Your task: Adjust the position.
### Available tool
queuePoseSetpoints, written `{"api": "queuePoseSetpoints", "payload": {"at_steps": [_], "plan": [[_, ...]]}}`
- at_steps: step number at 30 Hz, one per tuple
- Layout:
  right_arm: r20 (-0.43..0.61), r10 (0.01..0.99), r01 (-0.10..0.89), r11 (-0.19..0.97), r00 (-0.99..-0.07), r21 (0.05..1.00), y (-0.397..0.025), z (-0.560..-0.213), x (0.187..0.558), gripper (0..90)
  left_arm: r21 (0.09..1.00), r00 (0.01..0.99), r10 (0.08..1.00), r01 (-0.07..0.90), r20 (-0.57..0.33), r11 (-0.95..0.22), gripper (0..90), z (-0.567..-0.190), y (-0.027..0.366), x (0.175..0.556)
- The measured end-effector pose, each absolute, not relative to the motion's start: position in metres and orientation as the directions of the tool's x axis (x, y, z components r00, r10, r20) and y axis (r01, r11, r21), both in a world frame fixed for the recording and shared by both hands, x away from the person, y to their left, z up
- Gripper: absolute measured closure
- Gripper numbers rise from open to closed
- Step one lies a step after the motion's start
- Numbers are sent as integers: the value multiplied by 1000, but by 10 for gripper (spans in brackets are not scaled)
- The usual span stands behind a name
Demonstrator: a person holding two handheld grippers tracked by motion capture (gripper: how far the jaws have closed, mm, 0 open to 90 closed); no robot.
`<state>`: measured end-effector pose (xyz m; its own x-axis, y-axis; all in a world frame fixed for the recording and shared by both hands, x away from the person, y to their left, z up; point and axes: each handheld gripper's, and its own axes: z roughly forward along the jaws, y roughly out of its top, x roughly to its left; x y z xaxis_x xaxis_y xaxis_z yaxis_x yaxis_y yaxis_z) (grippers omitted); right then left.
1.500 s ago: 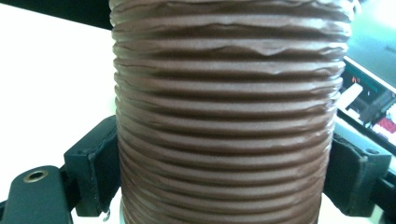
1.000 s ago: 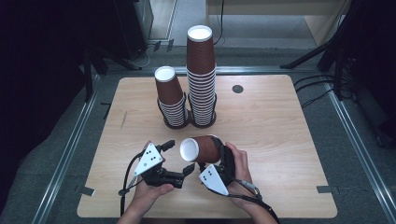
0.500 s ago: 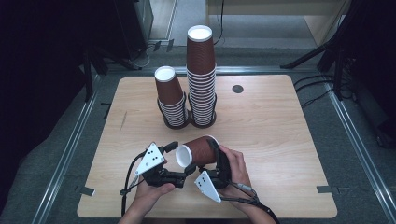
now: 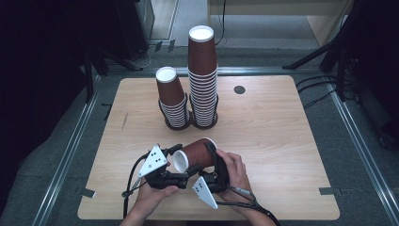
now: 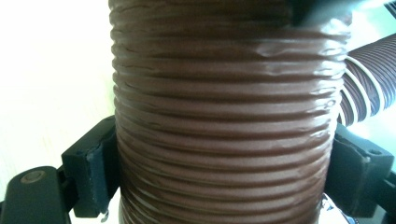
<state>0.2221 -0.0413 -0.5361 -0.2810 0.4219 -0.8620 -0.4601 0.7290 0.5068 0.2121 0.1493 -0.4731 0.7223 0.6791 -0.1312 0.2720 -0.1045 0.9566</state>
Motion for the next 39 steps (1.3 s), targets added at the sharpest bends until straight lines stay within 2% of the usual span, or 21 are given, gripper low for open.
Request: {"api": "queuePoseSetpoints", "payload": {"at_steps": [15,21,25,39], "plan": [[-884,396,-474,746,-248,467,-40,-537,221,115,948,716,685,294,-133,-123,194,-473,149,212],[-872,408,-464,738,-271,489,-40,-537,221,91,950,718,684,289,-132,-121,207,-473,149,211],[-871,405,-461,740,-277,490,-41,-538,222,32,952,714,687,285,-134,-111,211,-472,152,212],[-825,472,-391,727,-312,564,-60,-537,231,0,961,678,717,275,-162,-43,215,-468,172,217]]}}
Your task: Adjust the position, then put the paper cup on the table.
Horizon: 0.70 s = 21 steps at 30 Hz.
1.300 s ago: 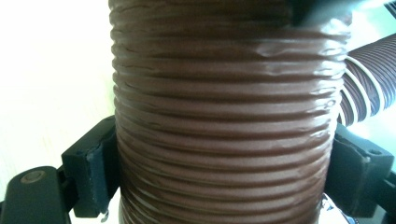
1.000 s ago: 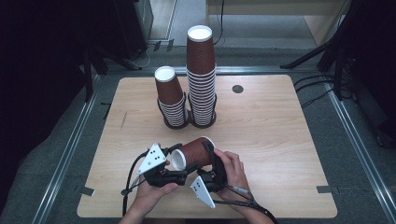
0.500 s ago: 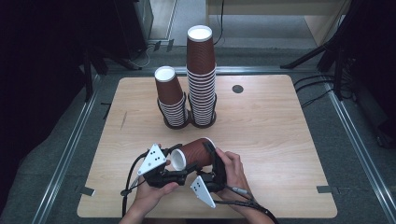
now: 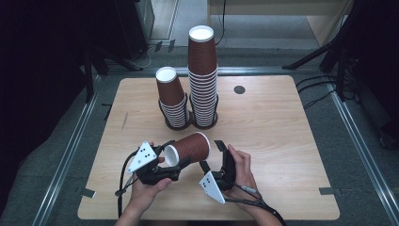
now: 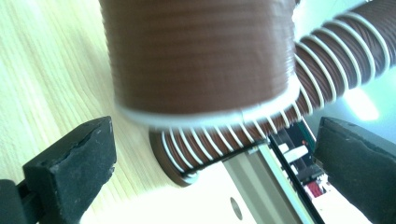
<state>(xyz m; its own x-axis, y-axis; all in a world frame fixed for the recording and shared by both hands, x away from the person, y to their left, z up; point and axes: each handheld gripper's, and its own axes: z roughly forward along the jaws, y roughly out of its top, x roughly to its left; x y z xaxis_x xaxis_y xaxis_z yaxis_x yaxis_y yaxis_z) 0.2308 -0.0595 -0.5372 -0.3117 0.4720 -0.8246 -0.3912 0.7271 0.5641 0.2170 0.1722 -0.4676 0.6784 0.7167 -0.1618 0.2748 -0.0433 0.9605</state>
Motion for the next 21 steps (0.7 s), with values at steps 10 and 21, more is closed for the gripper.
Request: {"api": "queuePoseSetpoints", "payload": {"at_steps": [10,21], "plan": [[-779,540,-321,712,-321,625,-73,-534,238,0,964,664,728,265,-170,-16,216,-466,181,218],[-607,696,-188,585,-382,789,-76,-527,236,0,972,644,746,236,-171,19,215,-465,186,218]]}}
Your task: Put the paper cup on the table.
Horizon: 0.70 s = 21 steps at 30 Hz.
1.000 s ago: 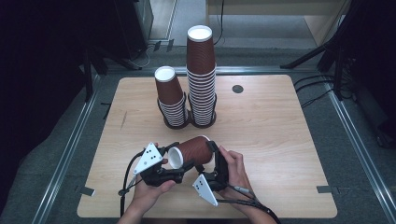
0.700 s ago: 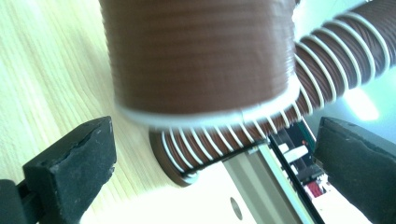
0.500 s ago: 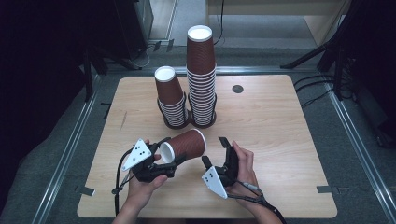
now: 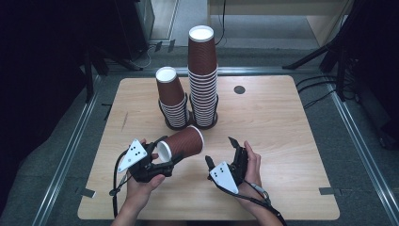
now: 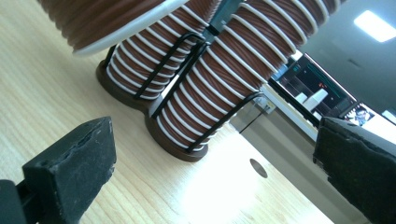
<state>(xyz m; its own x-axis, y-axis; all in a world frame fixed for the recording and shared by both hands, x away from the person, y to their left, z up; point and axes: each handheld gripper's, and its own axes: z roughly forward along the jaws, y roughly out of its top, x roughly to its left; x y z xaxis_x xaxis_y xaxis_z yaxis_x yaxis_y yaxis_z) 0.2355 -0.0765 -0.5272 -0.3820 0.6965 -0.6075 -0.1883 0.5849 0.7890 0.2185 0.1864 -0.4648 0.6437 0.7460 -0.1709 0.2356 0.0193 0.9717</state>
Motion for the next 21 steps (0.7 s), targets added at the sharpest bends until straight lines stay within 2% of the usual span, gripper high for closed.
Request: {"api": "queuePoseSetpoints", "payload": {"at_steps": [6,10,15,17,21], "plan": [[-495,767,-114,495,-408,861,-75,-520,233,0,974,632,754,221,-178,45,215,-466,188,220],[-435,818,-70,443,-377,894,-77,-516,233,1,976,633,754,211,-175,49,215,-466,187,221],[-272,865,20,308,-422,951,-81,-511,234,137,978,636,752,205,-171,49,215,-469,184,221],[-212,875,48,258,-436,965,-82,-509,234,141,977,636,752,205,-173,51,214,-469,184,222],[-179,882,64,229,-437,971,-82,-508,234,143,979,630,758,195,-166,52,214,-469,185,221]]}}
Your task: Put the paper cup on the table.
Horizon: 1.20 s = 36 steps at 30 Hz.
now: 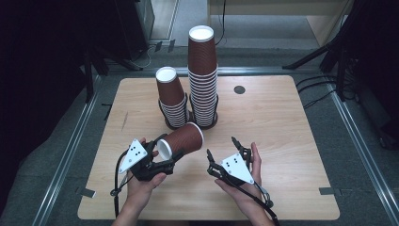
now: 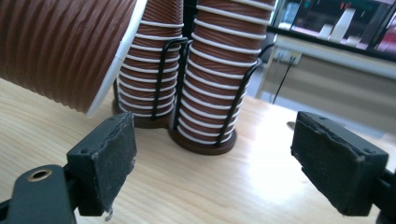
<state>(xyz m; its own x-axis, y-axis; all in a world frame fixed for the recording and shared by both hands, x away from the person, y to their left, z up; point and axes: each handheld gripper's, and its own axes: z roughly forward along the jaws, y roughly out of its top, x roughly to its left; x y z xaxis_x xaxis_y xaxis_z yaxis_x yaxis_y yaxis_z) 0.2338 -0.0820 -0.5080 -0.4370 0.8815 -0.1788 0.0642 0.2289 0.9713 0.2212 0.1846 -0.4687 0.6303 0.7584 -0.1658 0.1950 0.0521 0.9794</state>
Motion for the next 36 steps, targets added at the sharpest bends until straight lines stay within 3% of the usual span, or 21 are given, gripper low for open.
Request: {"api": "queuePoseSetpoints", "payload": {"at_steps": [5,23,30,36], "plan": [[-7,887,179,100,-462,979,-83,-508,235,143,982,623,765,181,-163,61,214,-469,186,221],[386,776,340,-235,-499,911,-81,-496,231,138,986,633,758,141,-160,91,214,-473,182,220],[575,669,460,-369,-471,807,-81,-499,231,138,987,635,756,130,-158,97,214,-474,182,220],[682,585,499,-472,-439,727,-78,-500,230,145,987,630,760,124,-161,107,214,-476,183,221]]}}
